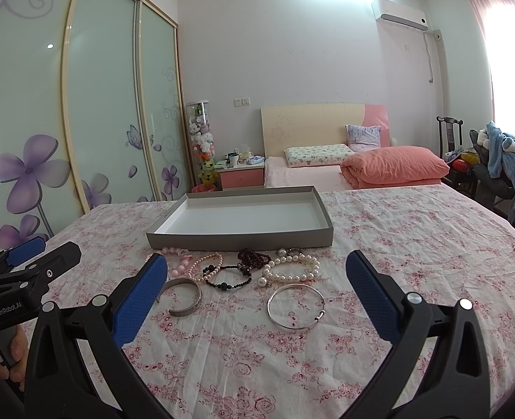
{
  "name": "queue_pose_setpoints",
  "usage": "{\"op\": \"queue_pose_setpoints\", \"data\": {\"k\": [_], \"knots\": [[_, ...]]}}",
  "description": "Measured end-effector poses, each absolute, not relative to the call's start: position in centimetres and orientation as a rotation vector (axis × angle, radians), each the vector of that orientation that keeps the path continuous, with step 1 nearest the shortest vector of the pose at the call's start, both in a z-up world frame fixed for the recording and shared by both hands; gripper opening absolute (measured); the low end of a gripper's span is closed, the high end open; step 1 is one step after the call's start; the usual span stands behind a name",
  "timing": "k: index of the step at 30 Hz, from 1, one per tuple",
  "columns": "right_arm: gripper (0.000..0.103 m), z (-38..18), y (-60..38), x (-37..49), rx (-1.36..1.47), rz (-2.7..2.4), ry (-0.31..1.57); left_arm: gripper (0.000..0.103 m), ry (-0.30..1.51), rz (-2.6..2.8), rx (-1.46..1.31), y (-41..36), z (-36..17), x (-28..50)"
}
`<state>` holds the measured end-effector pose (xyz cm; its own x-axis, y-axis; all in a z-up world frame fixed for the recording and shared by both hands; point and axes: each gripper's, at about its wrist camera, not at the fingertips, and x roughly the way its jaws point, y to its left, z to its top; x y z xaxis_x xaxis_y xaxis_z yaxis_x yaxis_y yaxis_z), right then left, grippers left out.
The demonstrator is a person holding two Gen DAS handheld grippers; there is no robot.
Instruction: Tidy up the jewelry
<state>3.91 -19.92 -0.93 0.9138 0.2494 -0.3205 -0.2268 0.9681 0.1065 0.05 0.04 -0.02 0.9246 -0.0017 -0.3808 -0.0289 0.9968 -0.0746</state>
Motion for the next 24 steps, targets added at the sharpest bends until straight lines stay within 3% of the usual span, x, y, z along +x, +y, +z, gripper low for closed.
{"op": "queue_pose_setpoints", "data": {"k": [17, 24], "knots": [[0.101, -1.3, -19.8, 4.3, 0.063, 0.246, 0.354, 0.099, 0.401, 0.015, -0.077, 0.3, -0.5, 0.8], [0.101, -3.0, -20.0, 7.0, 0.074, 0.229, 0.490, 0.099, 0.511, 0.026, -0.059, 0.5, -2.5, 3.1]]}}
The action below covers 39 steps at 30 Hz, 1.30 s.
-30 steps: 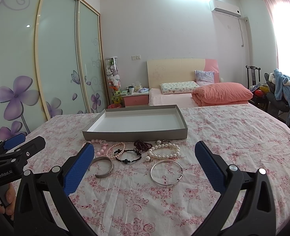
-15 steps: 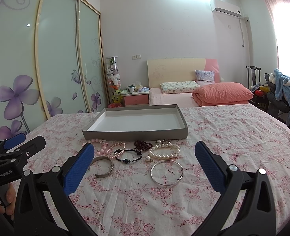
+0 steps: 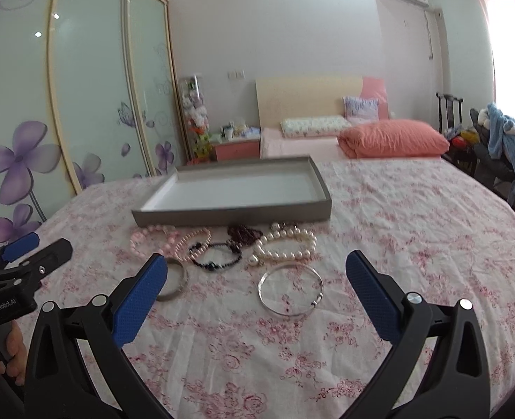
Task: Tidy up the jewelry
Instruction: 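Lower both tools toward the bangles, left over the cuff, right over the thin bangle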
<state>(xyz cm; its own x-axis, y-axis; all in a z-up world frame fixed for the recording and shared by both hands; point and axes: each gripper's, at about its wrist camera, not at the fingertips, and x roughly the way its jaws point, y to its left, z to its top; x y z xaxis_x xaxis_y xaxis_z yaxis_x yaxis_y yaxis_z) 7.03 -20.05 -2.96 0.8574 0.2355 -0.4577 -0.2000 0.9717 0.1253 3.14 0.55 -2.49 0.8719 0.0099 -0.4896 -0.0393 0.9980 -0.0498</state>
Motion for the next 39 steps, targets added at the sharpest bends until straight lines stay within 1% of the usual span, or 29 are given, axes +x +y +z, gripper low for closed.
{"op": "queue_pose_setpoints", "data": {"k": [6, 8, 16, 18, 21, 24, 25, 26, 27, 39], "knots": [[0.101, -5.8, -20.8, 11.2, 0.098, 0.208, 0.739, 0.099, 0.658, -0.003, -0.066, 1.1, -4.1, 6.0], [0.101, -6.6, -20.9, 12.3, 0.097, 0.193, 0.796, 0.099, 0.693, -0.016, -0.069, 1.1, -4.7, 7.0], [0.101, -8.8, -19.7, 14.8, -0.003, 0.137, 0.935, 0.099, 0.785, -0.059, -0.025, 0.1, -5.9, 9.2], [0.101, -9.2, -19.7, 15.0, -0.021, 0.129, 0.949, 0.099, 0.801, -0.066, -0.007, -0.4, -6.1, 9.6], [0.098, -9.2, -19.6, 14.9, -0.037, 0.125, 0.932, 0.099, 0.818, -0.080, 0.005, -0.9, -6.5, 10.4], [0.088, -9.2, -19.7, 15.2, -0.036, 0.126, 0.912, 0.099, 0.832, -0.101, 0.010, -1.4, -6.8, 11.0], [0.080, -9.0, -19.7, 15.3, -0.035, 0.124, 0.907, 0.099, 0.837, -0.107, 0.012, -1.6, -6.9, 11.2], [0.074, -8.9, -19.7, 15.5, -0.033, 0.127, 0.899, 0.099, 0.842, -0.113, 0.015, -1.8, -6.9, 11.3], [0.071, -8.8, -19.6, 15.9, -0.036, 0.120, 0.898, 0.099, 0.848, -0.119, 0.017, -1.9, -7.0, 11.5], [0.071, -8.8, -20.2, 16.5, -0.009, 0.102, 0.900, 0.099, 0.961, -0.132, 0.073, -4.7, -9.1, 14.7]]}}
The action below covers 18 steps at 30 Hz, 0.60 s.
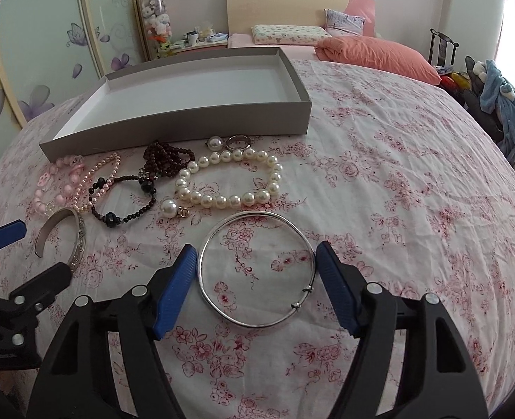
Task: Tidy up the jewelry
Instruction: 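Lower both tools toward the bangles, left over the cuff, right over the thin bangle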
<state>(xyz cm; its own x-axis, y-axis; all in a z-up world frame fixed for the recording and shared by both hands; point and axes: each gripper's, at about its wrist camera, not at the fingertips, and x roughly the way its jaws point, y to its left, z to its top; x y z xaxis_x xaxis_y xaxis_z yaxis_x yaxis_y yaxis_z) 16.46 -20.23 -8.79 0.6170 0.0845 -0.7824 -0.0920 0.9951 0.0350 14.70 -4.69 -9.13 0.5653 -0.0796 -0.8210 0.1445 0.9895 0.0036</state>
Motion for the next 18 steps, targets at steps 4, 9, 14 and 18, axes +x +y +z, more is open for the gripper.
{"op": "queue_pose_setpoints", "data": {"k": [4, 9, 14, 18], "knots": [[0.071, -8.8, -20.3, 16.4, -0.009, 0.101, 0.900, 0.091, 0.979, -0.117, 0.079, -5.1, -9.9, 15.5], [0.071, -8.8, -20.3, 16.4, -0.009, 0.102, 0.899, 0.081, 0.965, -0.112, 0.064, -5.3, -9.7, 16.1], [0.071, -8.9, -20.4, 16.4, -0.009, 0.102, 0.899, 0.068, 0.946, -0.110, 0.067, -5.5, -9.6, 16.3], [0.071, -8.8, -20.4, 16.4, -0.009, 0.102, 0.899, 0.066, 0.939, -0.111, 0.064, -5.4, -9.5, 16.1]]}}
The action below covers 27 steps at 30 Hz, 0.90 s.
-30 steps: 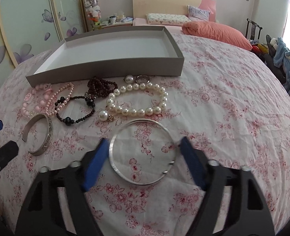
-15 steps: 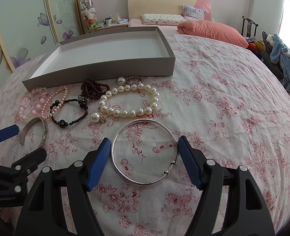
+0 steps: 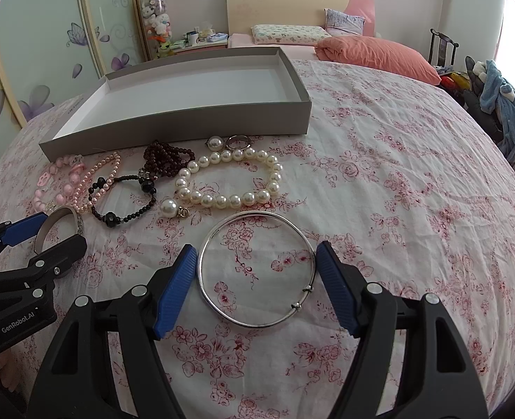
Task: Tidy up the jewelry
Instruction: 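Grasp the silver cuff with the left tool while the right grasps the thin bangle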
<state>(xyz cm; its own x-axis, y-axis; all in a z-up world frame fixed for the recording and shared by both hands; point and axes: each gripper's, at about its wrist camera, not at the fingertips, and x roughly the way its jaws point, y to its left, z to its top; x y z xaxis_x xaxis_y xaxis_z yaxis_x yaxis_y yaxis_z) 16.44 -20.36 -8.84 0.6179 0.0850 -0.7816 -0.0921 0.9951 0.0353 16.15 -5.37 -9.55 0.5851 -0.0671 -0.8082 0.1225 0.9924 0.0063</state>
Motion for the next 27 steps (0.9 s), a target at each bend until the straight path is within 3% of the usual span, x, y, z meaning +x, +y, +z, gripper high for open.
{"op": "queue_pose_setpoints", "data": {"k": [27], "knots": [[0.070, -6.5, -18.6, 13.1, -0.024, 0.198, 0.834, 0.066, 0.910, -0.033, 0.001, -0.7, -8.6, 12.4]]}}
